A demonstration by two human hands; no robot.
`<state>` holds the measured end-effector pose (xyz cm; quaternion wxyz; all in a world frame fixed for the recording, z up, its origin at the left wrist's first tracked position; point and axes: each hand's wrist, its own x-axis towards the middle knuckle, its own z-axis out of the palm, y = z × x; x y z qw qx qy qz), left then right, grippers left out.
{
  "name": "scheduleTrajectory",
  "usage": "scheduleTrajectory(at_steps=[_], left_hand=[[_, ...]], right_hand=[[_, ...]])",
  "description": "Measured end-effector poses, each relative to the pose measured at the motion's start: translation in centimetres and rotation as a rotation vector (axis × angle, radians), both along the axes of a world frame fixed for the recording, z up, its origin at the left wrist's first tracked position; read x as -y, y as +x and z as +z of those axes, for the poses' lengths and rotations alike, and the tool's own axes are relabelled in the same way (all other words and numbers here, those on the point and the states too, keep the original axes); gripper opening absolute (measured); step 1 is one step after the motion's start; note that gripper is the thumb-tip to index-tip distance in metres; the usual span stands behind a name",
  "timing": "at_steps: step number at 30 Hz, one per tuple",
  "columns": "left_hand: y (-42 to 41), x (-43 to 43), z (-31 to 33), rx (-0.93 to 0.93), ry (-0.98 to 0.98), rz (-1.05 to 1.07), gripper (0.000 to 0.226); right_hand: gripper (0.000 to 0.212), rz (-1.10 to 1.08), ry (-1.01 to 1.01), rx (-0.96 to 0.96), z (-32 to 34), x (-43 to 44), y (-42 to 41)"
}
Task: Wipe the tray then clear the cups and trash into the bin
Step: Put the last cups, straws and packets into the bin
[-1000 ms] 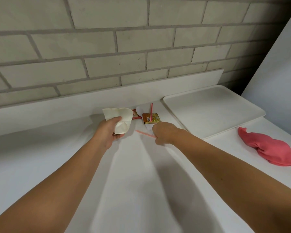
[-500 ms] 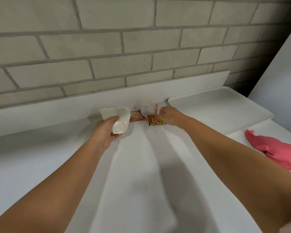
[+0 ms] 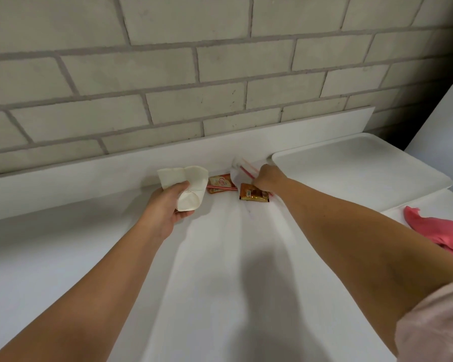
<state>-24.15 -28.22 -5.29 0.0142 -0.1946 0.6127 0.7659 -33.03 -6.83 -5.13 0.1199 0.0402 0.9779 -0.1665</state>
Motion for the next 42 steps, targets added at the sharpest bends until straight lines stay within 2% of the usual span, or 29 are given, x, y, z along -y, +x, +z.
scheduleTrajectory(at_steps=[2,5,10,11,14,21,24,29,33,42], left_hand=[[0.0,-0.3,0.0,0.006,0.002,0.004,0.021],[0.1,-0.7,0.0,0.016,0.007,-0.001,0.02],[0.5,-0.7,0.0,0.02,0.014,0.002,0.024],[0.6,-0.8,0.1,0.021,0.014,0.003,0.024],[0.7,-1.2,0.4,0.017,0.021,-0.003,0.021],[1.3,-1.7,1.0,-0.014,-0.034,-0.015,0.022],[1.6,-2.2,1.1,-0.057,-0.095,-0.009,0.023],[2.1,-4.0,1.7,-0.113,-0.198,-0.058,0.024],[2.6,-5.8,2.4,-0.164,-0.24,-0.061,0.038],[5.5,-12.0,5.4,-0.283,-0.303,-0.204,0.052]], right_hand=[[0.023,0.016,-0.001,0.029,0.0,-0.2,0.0],[0.011,0.057,-0.04,0.065,0.7,-0.4,0.0],[0.016,0.164,-0.091,0.018,2.4,-0.5,0.8],[0.018,0.187,-0.093,0.031,2.4,-0.5,1.3],[0.048,0.251,-0.035,0.089,1.4,-0.6,2.6],[0.055,0.217,0.027,0.117,0.6,-0.8,3.2],[0.049,0.231,0.026,0.11,1.5,-1.5,4.1],[0.024,0.223,-0.156,0.189,4.0,-2.7,6.7],[0.038,0.231,-0.129,0.207,6.3,-4.2,8.8],[0.036,0.031,-0.049,0.216,11.0,-10.5,15.6]])
